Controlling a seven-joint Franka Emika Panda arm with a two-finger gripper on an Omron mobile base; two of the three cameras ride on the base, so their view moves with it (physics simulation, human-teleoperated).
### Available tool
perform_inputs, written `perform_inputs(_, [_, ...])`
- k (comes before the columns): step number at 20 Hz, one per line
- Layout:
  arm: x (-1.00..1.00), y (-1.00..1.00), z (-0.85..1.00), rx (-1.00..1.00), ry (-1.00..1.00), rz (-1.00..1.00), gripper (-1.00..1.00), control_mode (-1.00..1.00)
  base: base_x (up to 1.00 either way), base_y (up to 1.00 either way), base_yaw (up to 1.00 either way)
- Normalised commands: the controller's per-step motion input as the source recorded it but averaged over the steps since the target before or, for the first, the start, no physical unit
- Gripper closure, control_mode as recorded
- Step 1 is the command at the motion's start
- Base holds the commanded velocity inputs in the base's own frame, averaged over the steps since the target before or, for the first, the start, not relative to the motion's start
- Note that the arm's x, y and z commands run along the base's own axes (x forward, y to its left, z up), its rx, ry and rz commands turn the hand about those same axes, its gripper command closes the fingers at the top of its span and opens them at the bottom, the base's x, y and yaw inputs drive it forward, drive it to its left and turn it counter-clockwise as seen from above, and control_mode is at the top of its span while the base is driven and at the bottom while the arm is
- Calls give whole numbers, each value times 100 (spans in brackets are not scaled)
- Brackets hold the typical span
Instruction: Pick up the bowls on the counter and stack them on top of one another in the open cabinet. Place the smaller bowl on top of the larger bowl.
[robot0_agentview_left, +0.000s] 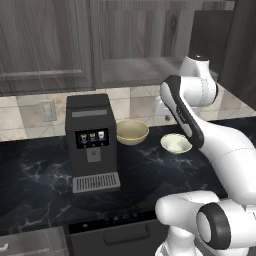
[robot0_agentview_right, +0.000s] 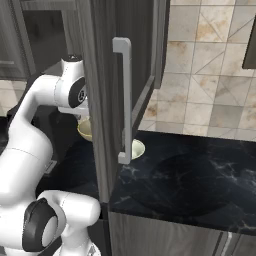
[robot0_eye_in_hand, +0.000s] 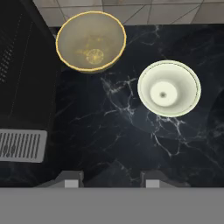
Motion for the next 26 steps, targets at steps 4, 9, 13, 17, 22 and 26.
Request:
perform_inputs(4, [-1, -6, -5, 0, 0, 0, -100, -100, 0, 0, 0])
perform_inputs(9, [0, -16, -24, 3, 0, -2, -100, -100, 0, 0, 0])
perform_inputs(13, [-2, -12, -25, 3, 2, -8, -100, -100, 0, 0, 0])
perform_inputs(17, [0, -4, -30, 4, 3, -14, -100, -100, 0, 0, 0])
perform_inputs(22, [0, -7, -32, 5, 4, -16, -100, -100, 0, 0, 0])
perform_inputs(26, [0, -3, -34, 5, 2, -18, -100, -100, 0, 0, 0])
